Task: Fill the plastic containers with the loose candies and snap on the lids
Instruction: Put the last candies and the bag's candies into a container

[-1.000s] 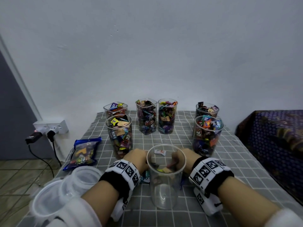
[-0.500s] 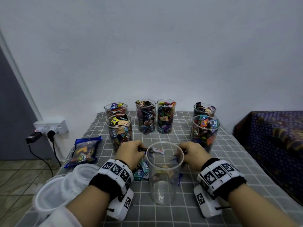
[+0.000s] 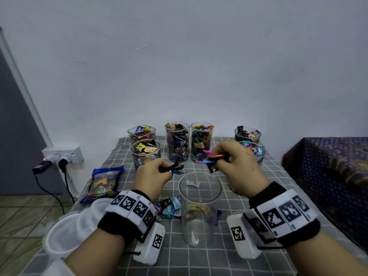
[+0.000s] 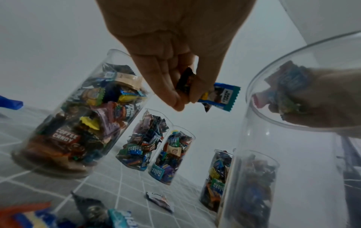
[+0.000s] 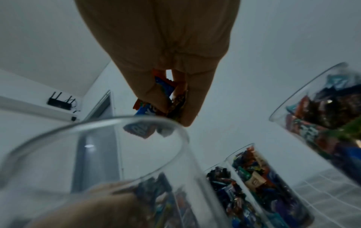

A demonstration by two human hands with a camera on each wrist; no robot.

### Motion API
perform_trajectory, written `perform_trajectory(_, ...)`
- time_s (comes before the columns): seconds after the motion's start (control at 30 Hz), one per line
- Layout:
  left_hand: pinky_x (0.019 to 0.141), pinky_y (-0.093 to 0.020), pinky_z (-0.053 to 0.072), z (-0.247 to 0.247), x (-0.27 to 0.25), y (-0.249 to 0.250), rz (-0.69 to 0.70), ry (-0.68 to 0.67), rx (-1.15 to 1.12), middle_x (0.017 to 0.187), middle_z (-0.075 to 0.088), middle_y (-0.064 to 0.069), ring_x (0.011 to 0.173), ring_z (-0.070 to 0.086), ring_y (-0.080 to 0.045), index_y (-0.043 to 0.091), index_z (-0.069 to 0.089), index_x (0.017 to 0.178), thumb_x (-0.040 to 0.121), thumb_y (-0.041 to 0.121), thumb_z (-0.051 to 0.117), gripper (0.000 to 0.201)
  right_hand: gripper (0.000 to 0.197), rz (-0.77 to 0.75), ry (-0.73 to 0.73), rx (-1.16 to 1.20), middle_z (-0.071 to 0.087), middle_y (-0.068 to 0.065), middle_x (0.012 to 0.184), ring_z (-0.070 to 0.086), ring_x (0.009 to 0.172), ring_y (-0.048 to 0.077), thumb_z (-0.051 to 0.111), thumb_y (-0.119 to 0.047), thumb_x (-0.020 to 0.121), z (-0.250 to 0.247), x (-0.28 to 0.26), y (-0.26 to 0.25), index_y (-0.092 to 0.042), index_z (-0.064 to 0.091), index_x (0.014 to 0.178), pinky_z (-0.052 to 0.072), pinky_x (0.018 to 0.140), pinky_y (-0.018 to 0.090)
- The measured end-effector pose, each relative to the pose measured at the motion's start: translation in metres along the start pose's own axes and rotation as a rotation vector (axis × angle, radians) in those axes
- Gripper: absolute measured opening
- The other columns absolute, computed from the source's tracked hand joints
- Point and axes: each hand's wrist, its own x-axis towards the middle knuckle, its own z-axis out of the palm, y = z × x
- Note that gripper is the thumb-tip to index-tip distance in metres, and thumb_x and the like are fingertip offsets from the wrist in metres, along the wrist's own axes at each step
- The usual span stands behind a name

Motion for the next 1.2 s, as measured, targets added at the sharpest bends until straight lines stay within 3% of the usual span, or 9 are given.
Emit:
perform_trajectory(0.1,0.066,-0.050,0.053,-0.001,-0.003,0.002,0.009,0.012,-0.030,0.072,0.066,-0.014,0.063,0.056,-0.027,0.023,0.062,0.070,0.076,0.002,0.067,0.022,0.016,-0.111,-0.070,-0.066,0.048,-0.012,0.078,0.044,0.071,0.003,0.062,-0.003,0.078,0.010,-0.010,-0.008,-0.019,0.058,0.075,0.033,0.065,0.012)
perform_trajectory(0.2,0.066,-0.051,0.052,-0.002,-0.006,0.002,-0.006,0.024,-0.060,0.071,0.065,-0.014,0.063,0.057,-0.028,0.024,0.063,0.067,0.074,0.003,0.068,0.023,0.010,-0.187,-0.109,-0.143,0.047,-0.009,0.082,0.047,0.071,0.013,0.060,-0.005,0.078,0.017,-0.019,-0.009,-0.014,0.058,0.077,0.039,0.064,0.026)
perform_trajectory(0.3,0.059,-0.047,0.047,-0.002,-0.009,0.003,-0.016,0.009,-0.119,0.066,0.063,-0.013,0.059,0.054,-0.028,0.029,0.065,0.067,0.063,0.018,0.067,0.012,0.005,-0.225,-0.131,-0.190,0.051,-0.004,0.084,0.050,0.073,0.019,0.054,-0.011,0.077,0.017,-0.022,-0.011,-0.013,0.057,0.079,0.046,0.064,0.036)
perform_trajectory(0.47,0.060,-0.042,0.044,-0.005,-0.013,0.008,-0.006,0.002,-0.131,0.068,0.063,-0.014,0.060,0.054,-0.027,0.037,0.066,0.067,0.062,0.020,0.064,0.019,0.011,-0.254,-0.168,-0.278,0.058,0.001,0.092,0.055,0.081,0.022,0.047,-0.015,0.079,0.019,-0.028,-0.013,-0.013,0.058,0.080,0.048,0.066,0.036)
perform_trajectory(0.73,0.064,-0.049,0.051,-0.010,-0.014,0.020,0.048,0.023,-0.056,0.066,0.063,-0.008,0.062,0.057,-0.028,0.024,0.061,0.068,0.075,0.001,0.067,0.025,0.043,-0.184,-0.128,-0.123,0.060,-0.004,0.100,0.055,0.077,0.015,0.028,-0.032,0.073,0.019,-0.033,-0.009,-0.014,0.064,0.088,0.048,0.068,0.033)
perform_trajectory(0.9,0.058,-0.034,0.047,-0.011,-0.019,0.031,0.135,0.018,0.029,0.063,0.060,0.002,0.060,0.057,-0.023,0.029,0.058,0.069,0.077,0.002,0.066,0.030,0.042,-0.030,0.072,0.182,0.053,-0.019,0.109,0.051,0.105,0.000,0.046,-0.047,0.075,0.021,-0.050,-0.002,-0.024,0.060,0.107,0.046,0.089,0.027)
perform_trajectory(1.03,0.051,-0.022,0.036,-0.010,-0.030,0.046,0.243,-0.013,0.158,0.060,0.055,0.009,0.053,0.048,-0.009,0.022,0.062,0.077,0.078,0.004,0.064,0.019,0.089,0.212,-0.191,0.392,0.039,-0.021,0.134,0.037,0.125,-0.005,0.065,-0.066,0.056,0.029,-0.064,0.008,-0.040,0.030,0.133,0.032,0.101,0.018)
perform_trajectory(1.1,0.059,-0.022,0.040,-0.009,-0.035,0.055,0.350,-0.027,0.309,0.073,0.060,0.007,0.066,0.053,-0.011,0.018,0.065,0.085,0.079,0.008,0.064,0.011,0.102,0.264,-0.272,0.466,0.038,-0.019,0.135,0.036,0.124,-0.010,0.078,-0.058,0.054,0.034,-0.069,0.012,-0.041,0.021,0.137,0.032,0.096,0.008)
perform_trajectory(1.2,0.077,-0.029,0.045,-0.005,-0.042,0.062,0.479,-0.072,0.480,0.093,0.066,0.002,0.088,0.059,-0.017,0.016,0.067,0.098,0.083,0.014,0.060,0.016,0.076,0.261,-0.270,0.491,0.046,-0.025,0.121,0.043,0.109,-0.021,0.084,-0.028,0.066,0.037,-0.071,0.014,-0.044,0.031,0.119,0.038,0.087,0.003)
